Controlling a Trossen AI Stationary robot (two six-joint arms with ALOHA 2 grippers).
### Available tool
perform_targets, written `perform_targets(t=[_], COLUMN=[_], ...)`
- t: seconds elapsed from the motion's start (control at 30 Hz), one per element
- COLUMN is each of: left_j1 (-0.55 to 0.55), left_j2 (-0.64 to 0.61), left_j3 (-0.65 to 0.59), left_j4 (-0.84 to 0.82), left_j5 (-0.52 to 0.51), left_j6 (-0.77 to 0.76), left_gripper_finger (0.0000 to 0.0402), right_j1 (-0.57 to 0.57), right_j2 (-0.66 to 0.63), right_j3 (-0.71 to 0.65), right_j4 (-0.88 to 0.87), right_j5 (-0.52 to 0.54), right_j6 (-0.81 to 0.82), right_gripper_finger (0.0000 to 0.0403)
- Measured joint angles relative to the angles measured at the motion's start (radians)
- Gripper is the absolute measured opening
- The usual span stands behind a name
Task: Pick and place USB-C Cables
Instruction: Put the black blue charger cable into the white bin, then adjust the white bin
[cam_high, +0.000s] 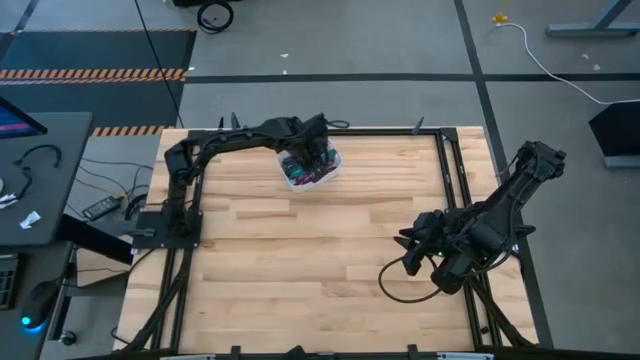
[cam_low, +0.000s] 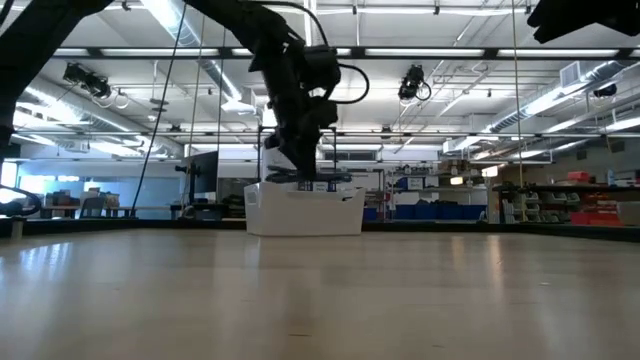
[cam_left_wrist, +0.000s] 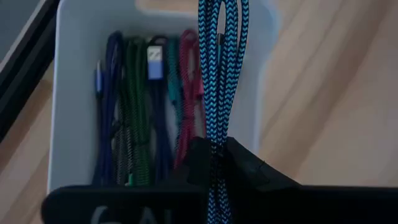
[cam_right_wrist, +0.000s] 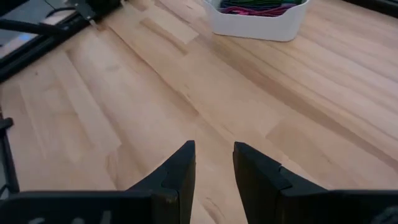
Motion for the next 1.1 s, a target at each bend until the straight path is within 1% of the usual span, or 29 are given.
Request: perform_targets(t=[0.1, 0.23, 0.33, 0.43, 0.57, 0.67, 0.73, 0.8, 0.9, 0.97, 1.03, 1.1], left_j1=[0.004, 0.015, 0.015, 0.015, 0.015, 0.019, 0.019, 0.018, -0.004, -0.036, -0.075, -0.108], left_j2=[0.000, 0.000, 0.000, 0.000, 0.000, -0.002, -0.002, -0.004, -0.013, -0.043, -0.091, -0.153], left_j3=[-0.035, -0.083, -0.110, -0.122, -0.104, -0.054, 0.009, 0.086, 0.199, 0.246, 0.251, 0.204], left_j4=[0.028, 0.077, 0.116, 0.146, 0.143, 0.071, -0.017, -0.112, -0.243, -0.302, -0.352, -0.381], left_j5=[-0.038, -0.054, -0.066, -0.077, -0.078, -0.078, -0.078, -0.078, -0.093, -0.134, -0.188, -0.230], left_j6=[0.010, 0.031, 0.036, 0.036, 0.036, 0.036, 0.036, 0.036, 0.039, 0.043, 0.040, 0.009], left_gripper_finger=[0.0033, 0.0038, 0.0050, 0.0076, 0.0129, 0.0168, 0.0187, 0.0197, 0.0196, 0.0185, 0.0171, 0.0156], right_j1=[-0.008, -0.024, -0.035, -0.044, -0.052, -0.053, -0.053, -0.053, -0.054, -0.058, -0.066, -0.076], right_j2=[0.000, 0.000, 0.000, 0.000, 0.000, 0.000, 0.000, 0.000, 0.000, 0.000, 0.000, 0.000], right_j3=[0.000, 0.000, 0.000, 0.000, 0.000, 0.000, 0.001, 0.001, 0.001, 0.001, 0.001, 0.001], right_j4=[0.014, 0.023, 0.026, 0.033, 0.044, 0.048, 0.049, 0.049, 0.049, 0.049, 0.049, 0.048], right_j5=[0.011, 0.012, 0.013, 0.014, 0.014, 0.014, 0.013, 0.013, 0.013, 0.013, 0.007, -0.006], right_j6=[0.000, 0.000, 0.000, 0.000, -0.001, -0.002, -0.003, -0.005, -0.029, -0.044, -0.051, -0.050], right_gripper_finger=[0.0113, 0.0113, 0.0113, 0.0113, 0.0113, 0.0113, 0.0113, 0.0113, 0.0113, 0.0113, 0.0113, 0.0113])
